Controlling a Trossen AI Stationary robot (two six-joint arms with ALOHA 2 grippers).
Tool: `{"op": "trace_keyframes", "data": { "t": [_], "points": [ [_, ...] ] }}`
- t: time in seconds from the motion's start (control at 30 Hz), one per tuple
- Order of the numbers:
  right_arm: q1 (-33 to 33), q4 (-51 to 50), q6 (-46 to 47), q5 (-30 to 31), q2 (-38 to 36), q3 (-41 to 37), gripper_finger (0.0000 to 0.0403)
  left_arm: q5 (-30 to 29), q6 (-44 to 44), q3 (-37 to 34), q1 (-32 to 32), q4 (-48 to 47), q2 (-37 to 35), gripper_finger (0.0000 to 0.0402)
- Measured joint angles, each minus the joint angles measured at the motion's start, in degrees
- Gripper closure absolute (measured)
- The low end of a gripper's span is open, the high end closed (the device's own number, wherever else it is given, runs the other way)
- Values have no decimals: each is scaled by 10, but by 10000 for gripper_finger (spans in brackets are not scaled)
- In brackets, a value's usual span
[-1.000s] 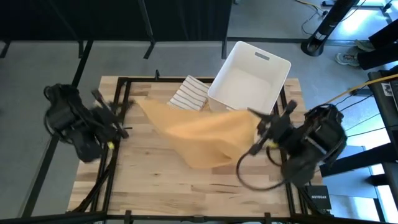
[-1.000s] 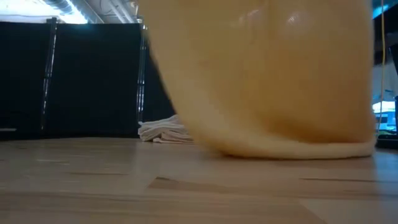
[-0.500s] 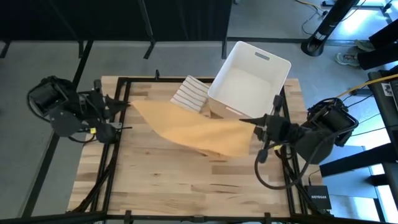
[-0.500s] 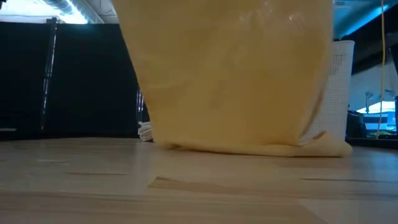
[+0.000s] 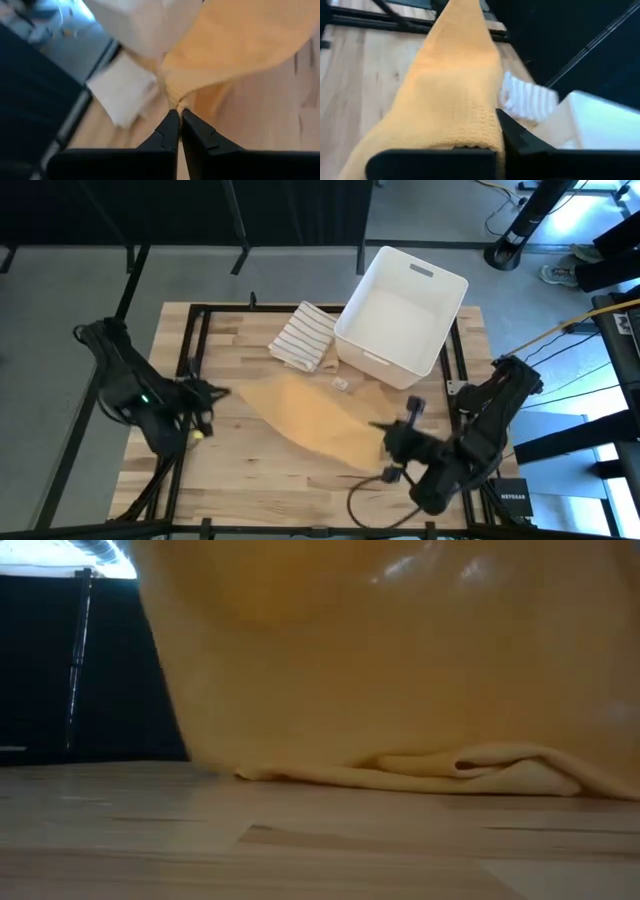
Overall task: Fold towel
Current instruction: Fold the yellow towel
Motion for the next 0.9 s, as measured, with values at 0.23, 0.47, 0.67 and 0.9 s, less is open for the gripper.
{"op": "trace_keyframes", "data": {
  "t": [0.23,0.47,0.67,0.9],
  "points": [
    [43,213,73,-46,0,-206,399,24,-124,-155,-50,131,73,400],
    [41,430,83,-109,0,-351,399,34,-141,-207,-70,230,156,398],
    [30,558,77,-112,0,-442,391,37,-127,-223,-70,280,206,398],
    [-19,574,120,-106,0,-480,372,48,-111,-222,-69,283,229,400]
  ]
}}
